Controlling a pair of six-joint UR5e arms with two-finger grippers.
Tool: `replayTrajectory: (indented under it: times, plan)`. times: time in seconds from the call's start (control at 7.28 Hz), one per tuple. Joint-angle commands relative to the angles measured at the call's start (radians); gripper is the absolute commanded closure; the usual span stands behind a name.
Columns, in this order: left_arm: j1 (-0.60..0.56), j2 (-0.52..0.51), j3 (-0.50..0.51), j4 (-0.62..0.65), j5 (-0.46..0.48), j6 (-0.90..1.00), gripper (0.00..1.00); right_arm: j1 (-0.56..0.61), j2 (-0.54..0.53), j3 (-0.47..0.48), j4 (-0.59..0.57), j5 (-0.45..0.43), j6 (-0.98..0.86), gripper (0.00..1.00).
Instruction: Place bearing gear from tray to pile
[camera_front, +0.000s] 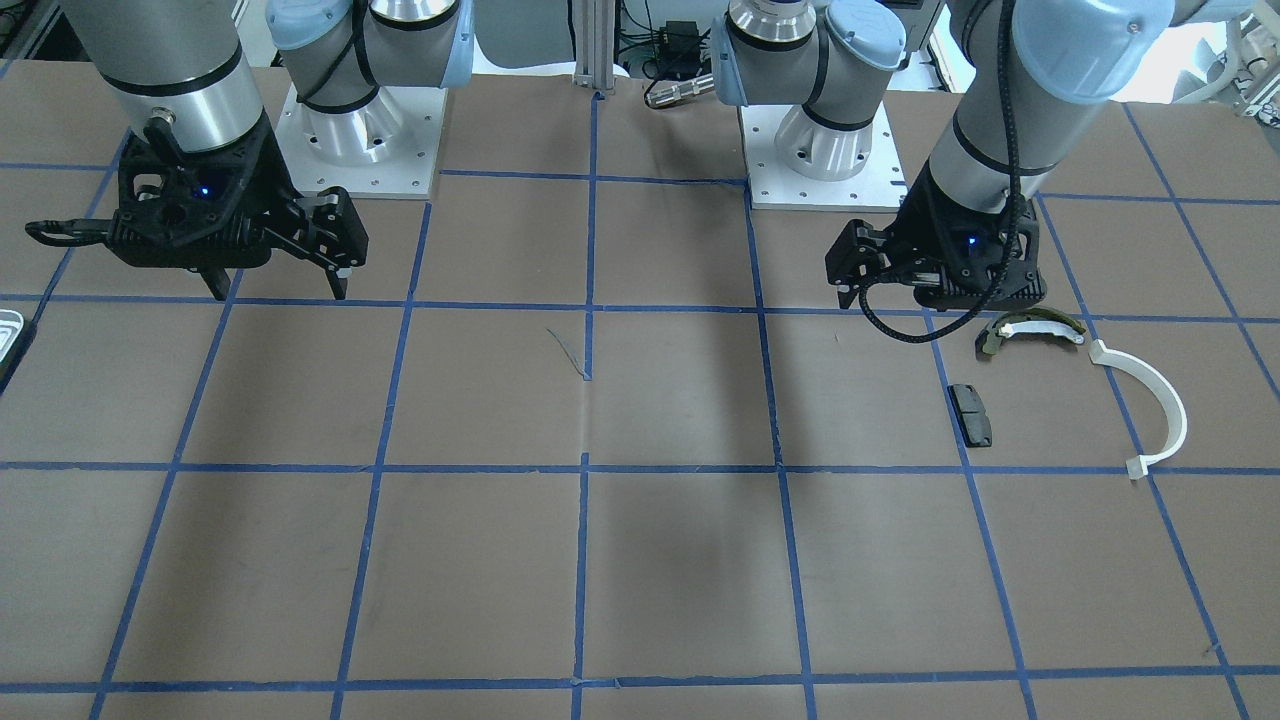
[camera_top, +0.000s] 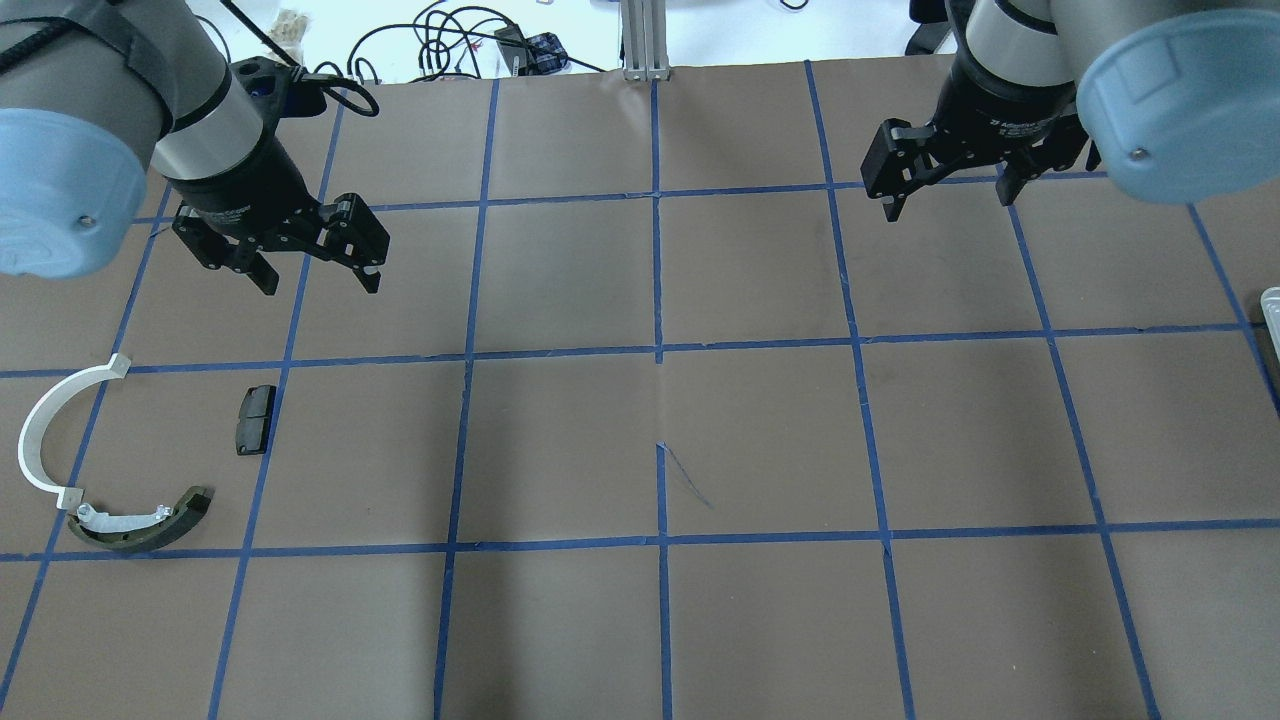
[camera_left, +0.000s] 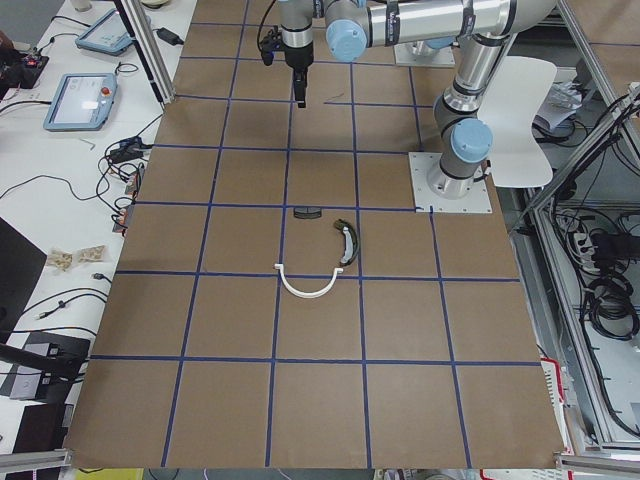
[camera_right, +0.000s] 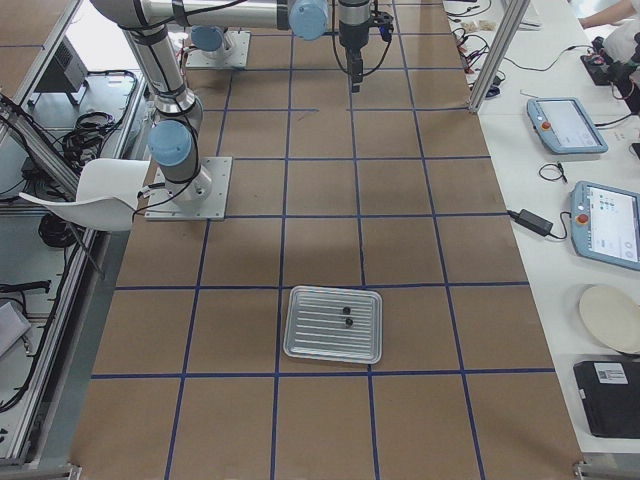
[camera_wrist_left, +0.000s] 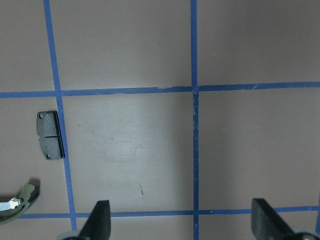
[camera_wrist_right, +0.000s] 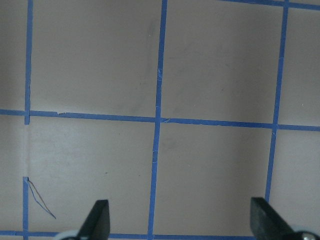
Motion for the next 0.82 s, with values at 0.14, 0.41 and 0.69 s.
replayTrajectory:
  times: [0.14, 0.41, 0.69]
  plan:
    - [0.0, 0.003, 0.0, 0.0, 0.006, 0.003, 0.0, -0.006, 0.008, -0.03, -0.072, 0.025, 0.002, 0.0]
    - [0.0, 0.004, -0.001, 0.002, 0.006, 0.003, 0.0, -0.026, 0.012, -0.054, -0.094, 0.017, -0.001, 0.0]
    - [0.0, 0.006, -0.001, 0.002, 0.004, 0.003, 0.0, -0.206, 0.015, -0.048, -0.088, 0.055, -0.204, 0.0]
